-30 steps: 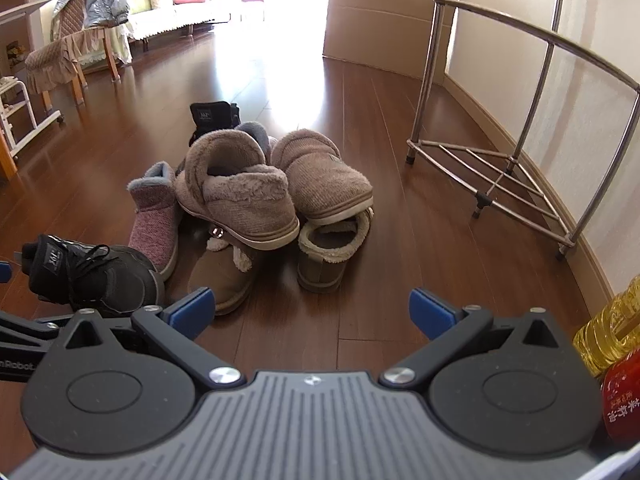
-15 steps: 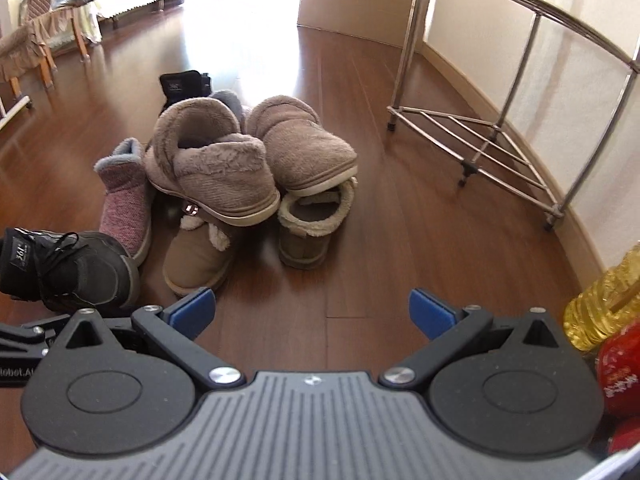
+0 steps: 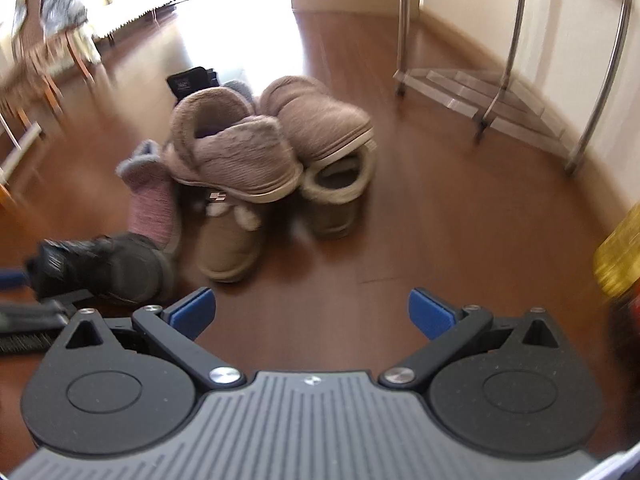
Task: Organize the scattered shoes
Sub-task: 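Move the right gripper toward the pink-grey fuzzy slipper pile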
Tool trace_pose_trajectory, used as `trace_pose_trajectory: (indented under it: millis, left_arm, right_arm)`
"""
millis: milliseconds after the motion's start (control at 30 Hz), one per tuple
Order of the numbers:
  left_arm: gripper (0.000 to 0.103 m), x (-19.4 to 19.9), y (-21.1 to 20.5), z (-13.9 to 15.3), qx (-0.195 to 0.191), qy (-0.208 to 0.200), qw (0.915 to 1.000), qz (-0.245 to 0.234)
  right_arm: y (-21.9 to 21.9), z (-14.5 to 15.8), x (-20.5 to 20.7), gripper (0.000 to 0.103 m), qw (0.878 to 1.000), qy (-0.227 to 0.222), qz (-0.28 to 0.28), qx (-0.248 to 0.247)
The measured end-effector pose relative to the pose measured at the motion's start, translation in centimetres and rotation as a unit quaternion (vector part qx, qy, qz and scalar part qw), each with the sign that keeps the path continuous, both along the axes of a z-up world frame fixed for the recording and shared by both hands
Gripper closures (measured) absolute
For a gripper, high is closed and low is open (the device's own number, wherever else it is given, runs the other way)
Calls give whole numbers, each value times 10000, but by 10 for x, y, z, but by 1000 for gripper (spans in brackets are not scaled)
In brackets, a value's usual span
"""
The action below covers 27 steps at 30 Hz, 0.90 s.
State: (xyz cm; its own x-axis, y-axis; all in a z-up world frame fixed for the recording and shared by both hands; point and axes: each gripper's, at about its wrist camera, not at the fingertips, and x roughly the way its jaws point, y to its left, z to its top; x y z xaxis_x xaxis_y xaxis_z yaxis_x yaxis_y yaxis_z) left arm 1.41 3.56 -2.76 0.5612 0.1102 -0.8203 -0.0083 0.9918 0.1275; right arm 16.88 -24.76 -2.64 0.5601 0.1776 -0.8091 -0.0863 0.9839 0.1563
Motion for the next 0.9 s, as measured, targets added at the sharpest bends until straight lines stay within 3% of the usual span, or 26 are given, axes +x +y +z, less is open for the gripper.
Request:
trace_pose_trajectory:
  millis: [200, 367, 600, 900]
  left_arm:
    - [1, -13, 23, 0, 442, 8, 9982, 407]
    - [1, -14, 32, -11, 474, 242, 9966, 630]
    - [1, -6, 5, -30, 490, 403, 9980, 79]
    - [1, 3, -27, -28, 543, -45, 9970, -552]
  right_arm:
    - [24, -24, 12, 1, 9981, -54, 558, 261]
    - [37, -53, 7, 1, 9952, -221, 944, 162]
    - [16, -76, 1, 1, 9964, -125, 834, -69]
    - [-18, -73, 12, 1, 9986, -285, 306, -329]
